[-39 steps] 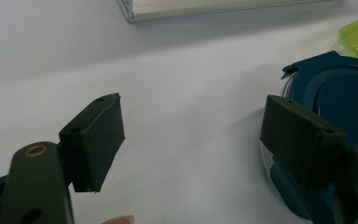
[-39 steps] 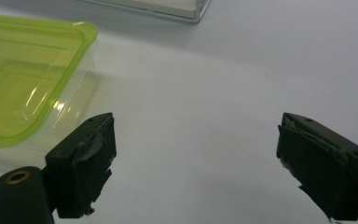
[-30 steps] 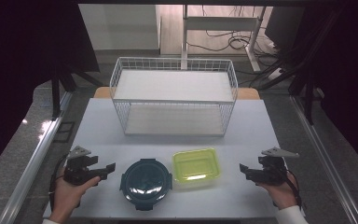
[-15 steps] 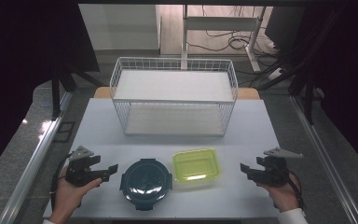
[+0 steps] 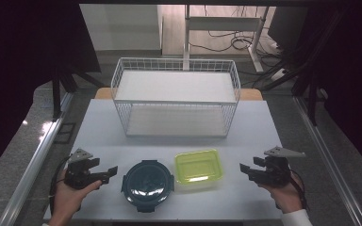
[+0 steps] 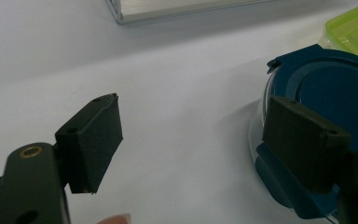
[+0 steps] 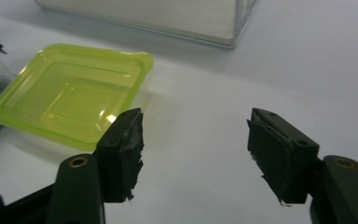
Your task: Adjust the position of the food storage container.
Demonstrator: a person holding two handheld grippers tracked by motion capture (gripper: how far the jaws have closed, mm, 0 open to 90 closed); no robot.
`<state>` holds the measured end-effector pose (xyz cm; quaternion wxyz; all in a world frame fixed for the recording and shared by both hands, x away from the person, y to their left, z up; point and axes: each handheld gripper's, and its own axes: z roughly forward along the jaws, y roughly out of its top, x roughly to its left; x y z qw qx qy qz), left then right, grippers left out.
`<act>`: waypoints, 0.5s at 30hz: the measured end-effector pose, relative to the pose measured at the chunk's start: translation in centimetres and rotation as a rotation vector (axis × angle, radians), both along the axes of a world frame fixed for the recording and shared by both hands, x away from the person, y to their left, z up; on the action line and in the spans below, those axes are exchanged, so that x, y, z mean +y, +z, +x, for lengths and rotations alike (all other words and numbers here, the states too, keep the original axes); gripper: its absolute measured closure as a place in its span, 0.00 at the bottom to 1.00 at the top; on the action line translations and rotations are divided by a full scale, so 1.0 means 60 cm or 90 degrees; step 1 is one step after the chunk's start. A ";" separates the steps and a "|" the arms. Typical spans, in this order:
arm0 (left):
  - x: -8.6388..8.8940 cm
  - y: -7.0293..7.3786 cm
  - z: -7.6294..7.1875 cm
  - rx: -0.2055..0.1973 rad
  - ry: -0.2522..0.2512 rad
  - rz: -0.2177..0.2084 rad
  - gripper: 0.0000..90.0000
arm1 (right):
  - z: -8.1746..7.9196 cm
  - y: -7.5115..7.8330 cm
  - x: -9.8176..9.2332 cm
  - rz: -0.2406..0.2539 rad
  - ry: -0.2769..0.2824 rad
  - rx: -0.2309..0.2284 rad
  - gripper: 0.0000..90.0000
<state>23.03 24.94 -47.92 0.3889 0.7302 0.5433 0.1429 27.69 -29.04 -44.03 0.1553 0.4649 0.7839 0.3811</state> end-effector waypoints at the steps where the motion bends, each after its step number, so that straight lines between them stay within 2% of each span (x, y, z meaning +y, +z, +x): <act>1: 0.000 0.000 0.000 0.001 -0.001 0.001 0.22 | 0.000 0.000 0.000 0.000 0.000 0.000 0.40; 4: -0.002 -0.001 -0.001 0.004 -0.003 0.002 0.22 | -0.001 0.000 0.012 0.000 0.013 0.004 0.42; 5: -0.002 -0.001 -0.001 0.004 -0.004 0.002 0.22 | -0.003 0.001 0.022 -0.002 0.031 0.006 0.47; 7: -0.002 -0.001 -0.001 0.003 -0.004 0.002 0.22 | -0.005 0.002 0.026 -0.002 0.038 0.009 0.49; 8: -0.002 -0.001 -0.001 0.003 -0.004 0.003 0.22 | -0.008 0.005 0.037 -0.003 0.055 0.007 0.52; 11: -0.001 -0.002 -0.001 0.007 -0.004 0.005 0.22 | -0.012 0.008 0.048 -0.004 0.073 0.009 0.56; 12: 0.000 -0.002 -0.001 0.007 -0.003 0.004 0.22 | -0.015 0.009 0.060 -0.003 0.094 0.011 0.60; 15: -0.001 0.000 -0.003 0.007 -0.005 0.003 0.22 | -0.019 0.010 0.074 -0.005 0.117 0.018 0.66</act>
